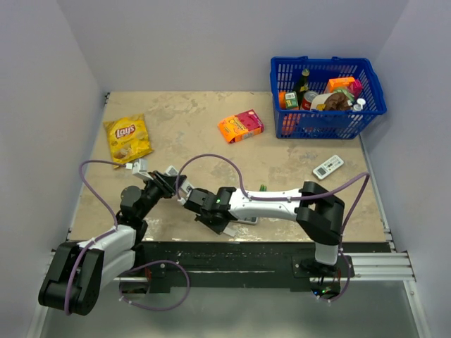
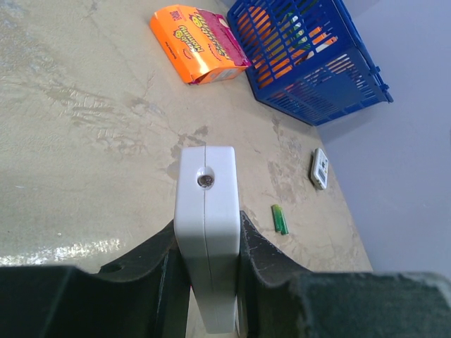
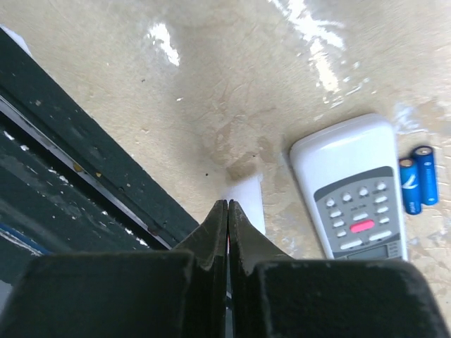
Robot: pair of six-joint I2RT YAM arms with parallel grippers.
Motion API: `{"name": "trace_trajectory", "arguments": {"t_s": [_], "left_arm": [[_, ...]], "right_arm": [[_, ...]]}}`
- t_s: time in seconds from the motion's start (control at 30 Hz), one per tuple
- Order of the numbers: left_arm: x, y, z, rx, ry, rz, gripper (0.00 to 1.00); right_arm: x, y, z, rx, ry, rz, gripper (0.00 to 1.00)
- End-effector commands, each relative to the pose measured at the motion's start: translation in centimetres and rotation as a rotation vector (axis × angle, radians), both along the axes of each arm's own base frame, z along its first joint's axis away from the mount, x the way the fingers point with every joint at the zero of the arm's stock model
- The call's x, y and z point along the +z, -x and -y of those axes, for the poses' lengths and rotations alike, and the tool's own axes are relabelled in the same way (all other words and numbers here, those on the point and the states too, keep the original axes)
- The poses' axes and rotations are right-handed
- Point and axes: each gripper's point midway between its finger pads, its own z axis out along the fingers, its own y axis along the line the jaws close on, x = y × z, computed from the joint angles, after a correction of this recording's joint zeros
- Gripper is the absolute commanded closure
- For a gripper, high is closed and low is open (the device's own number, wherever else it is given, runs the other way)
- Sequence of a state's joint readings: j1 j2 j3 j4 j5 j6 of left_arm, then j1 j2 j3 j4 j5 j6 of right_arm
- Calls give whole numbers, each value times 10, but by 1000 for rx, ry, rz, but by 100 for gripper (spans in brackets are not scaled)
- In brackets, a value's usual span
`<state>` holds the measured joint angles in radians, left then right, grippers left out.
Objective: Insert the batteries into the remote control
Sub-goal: Pick up the battery cover at the center of the board.
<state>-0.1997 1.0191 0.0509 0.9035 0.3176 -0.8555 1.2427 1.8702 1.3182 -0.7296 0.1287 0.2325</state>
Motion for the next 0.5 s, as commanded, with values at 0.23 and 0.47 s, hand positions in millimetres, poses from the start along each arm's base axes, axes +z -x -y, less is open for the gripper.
{"name": "trace_trajectory", "arguments": {"t_s": [0.23, 0.47], "left_arm": [[1, 8, 0, -6, 25, 25, 100], [0, 9, 0, -11, 22, 23, 100]], "right_arm": [[26, -15, -7, -28, -134, 64, 100], [12, -9, -8, -8, -83, 13, 63]]}}
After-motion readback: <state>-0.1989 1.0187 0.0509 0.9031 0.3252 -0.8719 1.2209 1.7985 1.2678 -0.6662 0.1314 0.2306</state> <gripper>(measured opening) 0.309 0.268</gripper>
